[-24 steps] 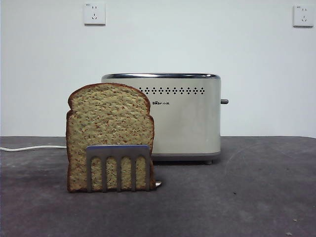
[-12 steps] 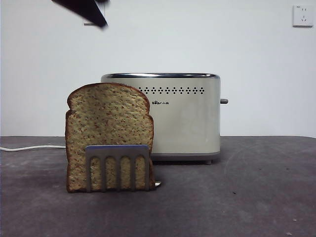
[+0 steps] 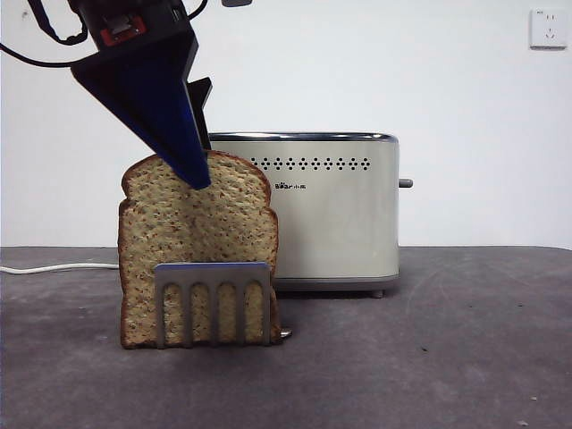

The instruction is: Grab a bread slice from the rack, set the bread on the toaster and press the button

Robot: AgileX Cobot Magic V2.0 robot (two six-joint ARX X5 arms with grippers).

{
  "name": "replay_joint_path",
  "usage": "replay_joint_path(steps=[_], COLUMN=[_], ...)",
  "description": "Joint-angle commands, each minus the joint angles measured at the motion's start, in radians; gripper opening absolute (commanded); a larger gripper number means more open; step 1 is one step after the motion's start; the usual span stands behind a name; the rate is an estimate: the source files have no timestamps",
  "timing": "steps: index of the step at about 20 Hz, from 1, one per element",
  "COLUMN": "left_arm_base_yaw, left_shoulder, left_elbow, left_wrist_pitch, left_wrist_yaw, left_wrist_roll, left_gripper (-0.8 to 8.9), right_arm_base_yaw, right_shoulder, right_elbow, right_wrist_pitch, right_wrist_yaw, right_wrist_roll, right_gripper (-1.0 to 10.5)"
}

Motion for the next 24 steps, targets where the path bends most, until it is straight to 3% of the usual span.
replay_joint_path(steps=[1,3,8,18,24], left_arm_base_yaw=[-0.003,-0.003,-0.003,-0.003,-0.003], left_shoulder=[0.001,0.001,0.001,-0.016,-0.019], left_elbow=[-0.004,-0.004,-0.004,0.018,0.244], left_wrist_pitch=[-0.002,-0.006,-0.012,-0.004,-0.127], left_wrist_yaw=[0.003,0.003,0.007,0.006,0.006], left_wrist_roll=[0.014,0.014,0.014,0.014,0.014], left_gripper=[2.07,0.95,-0.05,-0.08,-0.09], right_arm_base_yaw=[0.003,0.003,0.003,0.003,0.003], right_shoulder=[0.000,0.000,0.000,0.000,0.003], right_elbow=[0.000,0.000,0.000,0.000,0.000], right_wrist_pitch=[0.000,0.000,0.000,0.000,0.000], right_wrist_yaw=[-0.001,-0.001,-0.001,-0.001,-0.001], right_wrist_roll=[-0.008,-0.008,-0.008,-0.008,-0.008], right_gripper=[-0.1,-0.1,-0.1,-0.1,-0.1])
